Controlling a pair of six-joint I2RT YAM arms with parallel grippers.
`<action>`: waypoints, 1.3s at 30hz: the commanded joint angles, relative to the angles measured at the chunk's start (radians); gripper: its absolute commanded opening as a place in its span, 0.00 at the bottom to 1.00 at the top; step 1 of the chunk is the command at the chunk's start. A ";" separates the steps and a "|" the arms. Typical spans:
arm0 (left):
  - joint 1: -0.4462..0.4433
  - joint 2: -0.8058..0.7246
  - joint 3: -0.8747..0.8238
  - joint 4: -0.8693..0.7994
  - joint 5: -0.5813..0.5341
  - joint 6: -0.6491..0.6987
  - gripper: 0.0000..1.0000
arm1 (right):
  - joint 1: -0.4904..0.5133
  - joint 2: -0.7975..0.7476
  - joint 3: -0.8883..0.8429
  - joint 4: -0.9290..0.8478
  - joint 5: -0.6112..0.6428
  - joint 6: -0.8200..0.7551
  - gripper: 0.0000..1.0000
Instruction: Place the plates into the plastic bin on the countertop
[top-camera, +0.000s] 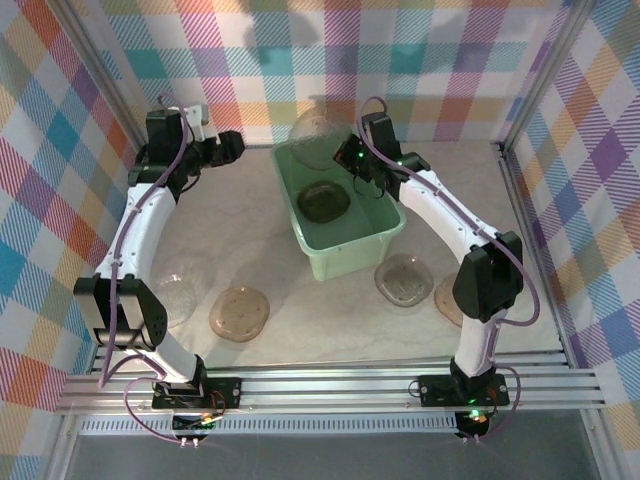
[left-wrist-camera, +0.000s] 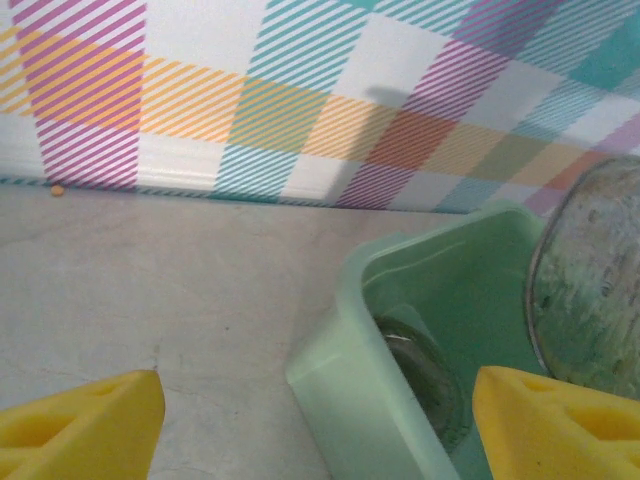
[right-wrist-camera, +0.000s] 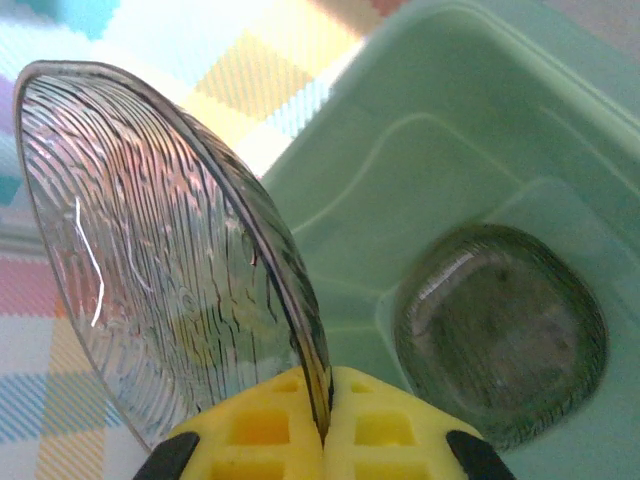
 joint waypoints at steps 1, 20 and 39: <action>0.026 0.012 -0.049 0.050 -0.011 -0.054 0.81 | 0.006 0.016 0.026 -0.109 0.057 0.231 0.00; 0.071 -0.036 -0.198 0.007 -0.009 -0.020 0.80 | 0.071 0.202 0.231 -0.523 0.115 0.607 0.00; 0.071 -0.086 -0.193 -0.094 -0.045 0.048 0.81 | 0.126 0.379 0.290 -0.511 0.170 0.789 0.00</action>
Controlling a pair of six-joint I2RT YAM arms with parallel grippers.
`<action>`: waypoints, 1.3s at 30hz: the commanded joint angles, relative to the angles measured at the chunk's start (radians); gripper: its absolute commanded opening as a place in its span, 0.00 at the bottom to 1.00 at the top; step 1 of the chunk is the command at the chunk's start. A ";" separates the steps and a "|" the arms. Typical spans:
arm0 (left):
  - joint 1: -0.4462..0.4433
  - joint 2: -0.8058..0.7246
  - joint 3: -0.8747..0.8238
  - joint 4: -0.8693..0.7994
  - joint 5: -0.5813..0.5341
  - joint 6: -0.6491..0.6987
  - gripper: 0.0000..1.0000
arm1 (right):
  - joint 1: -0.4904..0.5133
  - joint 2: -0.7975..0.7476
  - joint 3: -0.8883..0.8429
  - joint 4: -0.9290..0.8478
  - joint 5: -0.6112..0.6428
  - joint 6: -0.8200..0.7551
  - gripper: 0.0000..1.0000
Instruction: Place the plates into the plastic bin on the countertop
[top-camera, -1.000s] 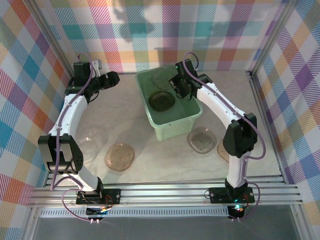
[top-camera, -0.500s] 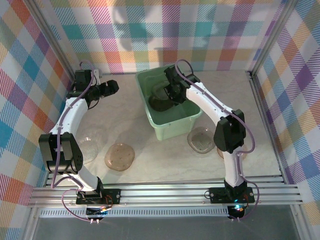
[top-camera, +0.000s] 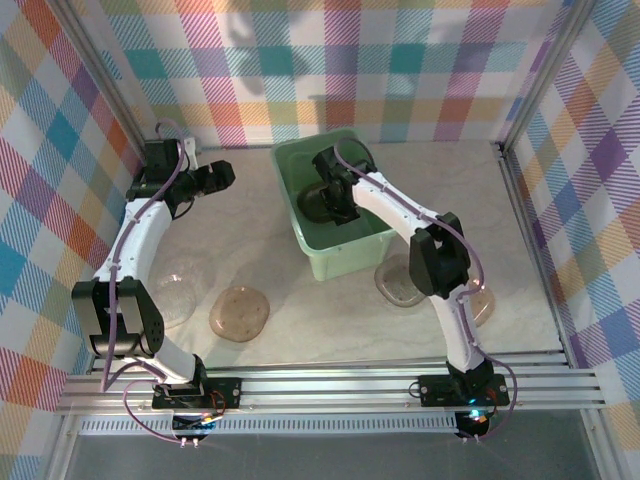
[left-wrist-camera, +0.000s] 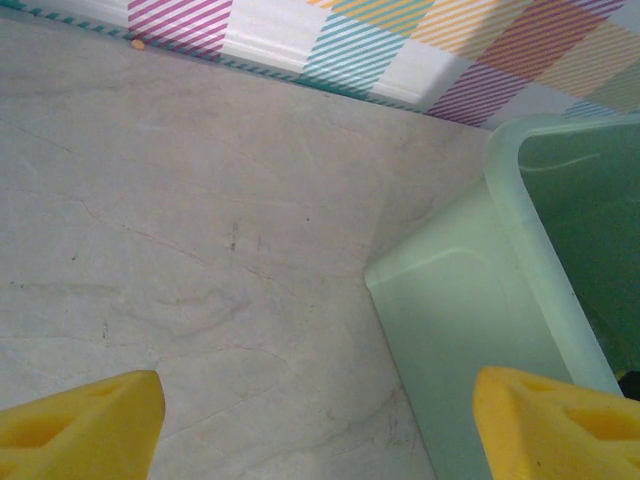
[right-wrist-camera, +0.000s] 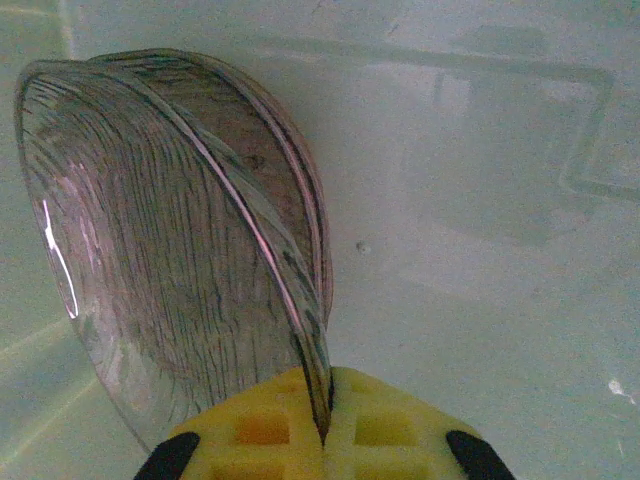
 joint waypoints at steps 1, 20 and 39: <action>0.012 -0.033 -0.001 -0.044 -0.012 0.030 0.81 | 0.014 0.019 0.030 0.004 0.049 0.049 0.00; 0.010 0.021 0.024 -0.079 -0.005 0.029 0.80 | 0.020 0.077 -0.043 0.105 0.106 0.121 0.00; 0.002 0.074 0.057 -0.065 0.021 0.024 0.80 | 0.007 0.074 0.077 0.051 0.115 -0.084 0.96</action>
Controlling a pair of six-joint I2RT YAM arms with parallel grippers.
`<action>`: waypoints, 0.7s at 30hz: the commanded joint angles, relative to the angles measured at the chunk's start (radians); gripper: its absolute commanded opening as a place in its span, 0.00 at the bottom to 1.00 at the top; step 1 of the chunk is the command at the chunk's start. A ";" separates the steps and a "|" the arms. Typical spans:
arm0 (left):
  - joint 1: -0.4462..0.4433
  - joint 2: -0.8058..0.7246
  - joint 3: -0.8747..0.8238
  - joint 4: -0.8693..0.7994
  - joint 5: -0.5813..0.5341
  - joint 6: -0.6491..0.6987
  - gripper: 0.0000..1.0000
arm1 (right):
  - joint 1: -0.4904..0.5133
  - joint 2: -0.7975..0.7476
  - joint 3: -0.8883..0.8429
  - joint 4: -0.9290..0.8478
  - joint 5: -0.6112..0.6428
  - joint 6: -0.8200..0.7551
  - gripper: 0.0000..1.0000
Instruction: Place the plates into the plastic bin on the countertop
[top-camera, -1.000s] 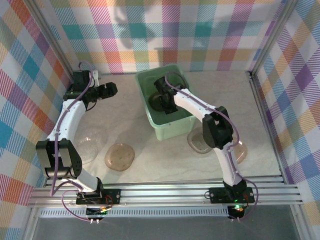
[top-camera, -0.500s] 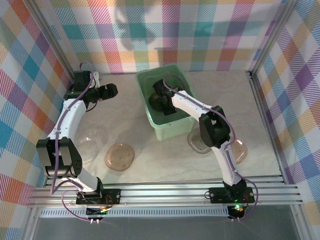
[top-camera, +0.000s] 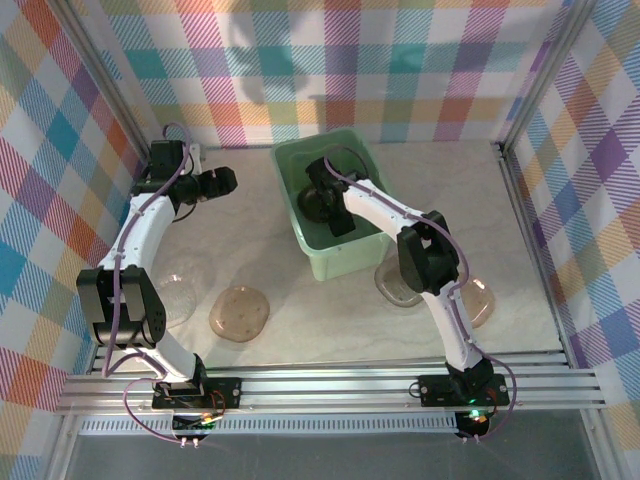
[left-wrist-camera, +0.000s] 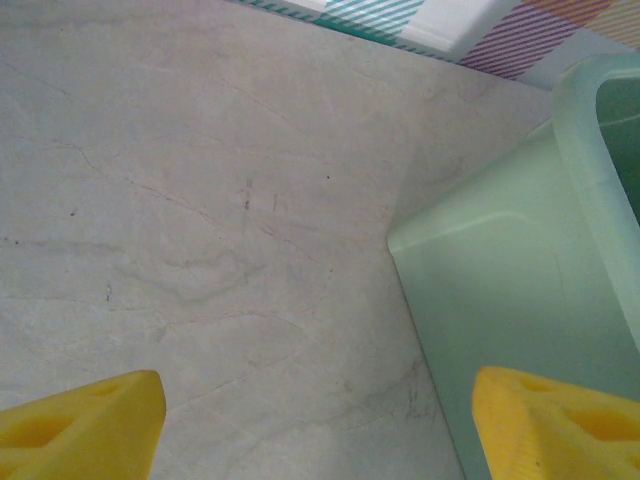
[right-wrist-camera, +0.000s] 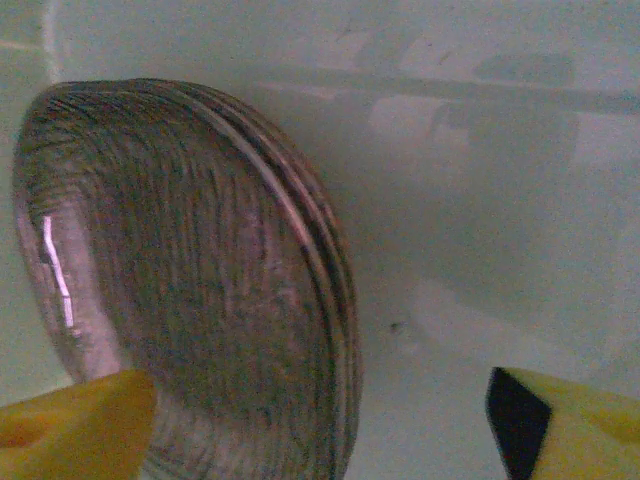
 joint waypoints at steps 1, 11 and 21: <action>0.003 0.010 0.033 -0.008 0.019 0.009 0.80 | -0.004 -0.006 0.097 -0.078 0.017 -0.091 0.99; 0.009 0.016 0.051 -0.041 -0.008 0.005 0.80 | -0.034 -0.036 0.127 -0.214 -0.041 -0.198 0.99; 0.017 0.046 0.080 -0.078 -0.037 0.011 0.79 | -0.062 0.003 0.203 -0.330 -0.077 -0.186 0.68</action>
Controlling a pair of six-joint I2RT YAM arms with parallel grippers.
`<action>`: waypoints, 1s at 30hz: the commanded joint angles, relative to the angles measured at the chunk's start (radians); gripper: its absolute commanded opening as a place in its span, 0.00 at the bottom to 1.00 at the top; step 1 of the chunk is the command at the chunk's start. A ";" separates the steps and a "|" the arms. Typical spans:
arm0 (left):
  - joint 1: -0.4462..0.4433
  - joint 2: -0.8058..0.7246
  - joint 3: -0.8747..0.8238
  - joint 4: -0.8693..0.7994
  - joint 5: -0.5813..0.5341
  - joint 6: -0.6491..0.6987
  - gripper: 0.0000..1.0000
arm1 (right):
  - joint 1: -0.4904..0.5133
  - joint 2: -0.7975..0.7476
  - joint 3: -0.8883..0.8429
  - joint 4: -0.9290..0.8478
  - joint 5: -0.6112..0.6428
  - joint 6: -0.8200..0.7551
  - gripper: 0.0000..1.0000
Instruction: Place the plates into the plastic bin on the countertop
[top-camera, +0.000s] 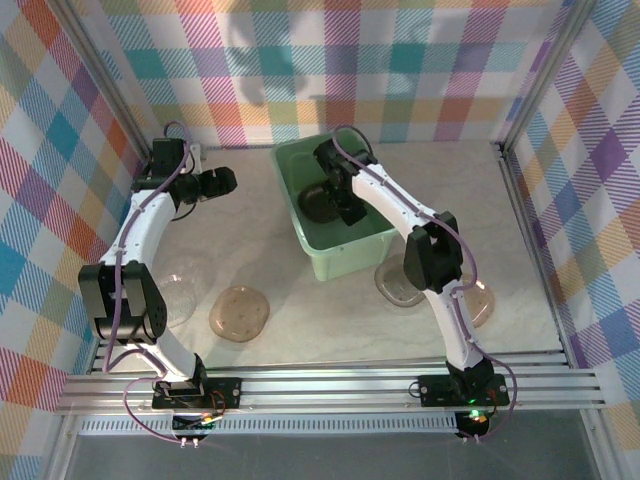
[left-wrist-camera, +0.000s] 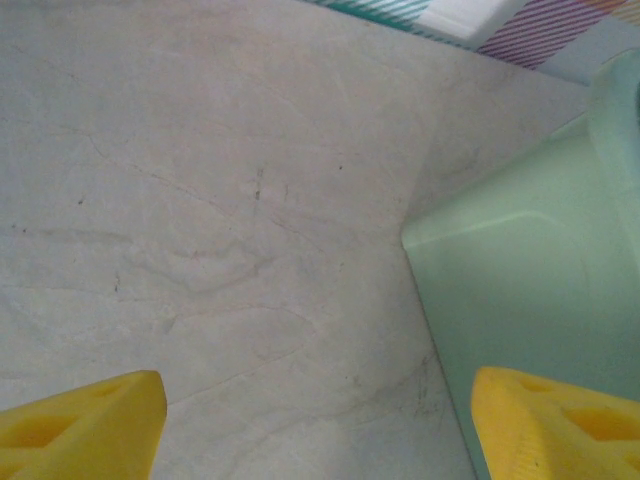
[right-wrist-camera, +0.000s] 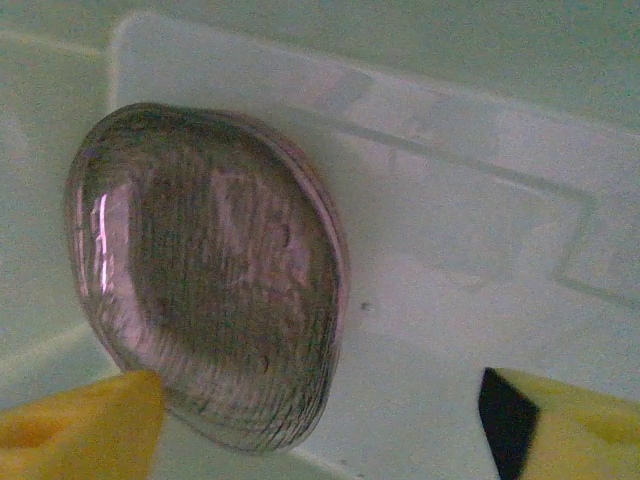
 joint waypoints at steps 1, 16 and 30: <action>0.016 0.014 0.048 -0.037 -0.026 0.011 0.79 | -0.018 0.005 0.015 -0.091 -0.045 0.001 0.59; 0.024 0.079 0.106 -0.070 -0.067 0.017 0.78 | -0.049 0.142 0.144 -0.158 -0.159 -0.033 0.00; 0.028 0.092 0.126 -0.085 -0.078 0.019 0.78 | -0.049 0.184 0.183 -0.089 -0.133 -0.031 0.00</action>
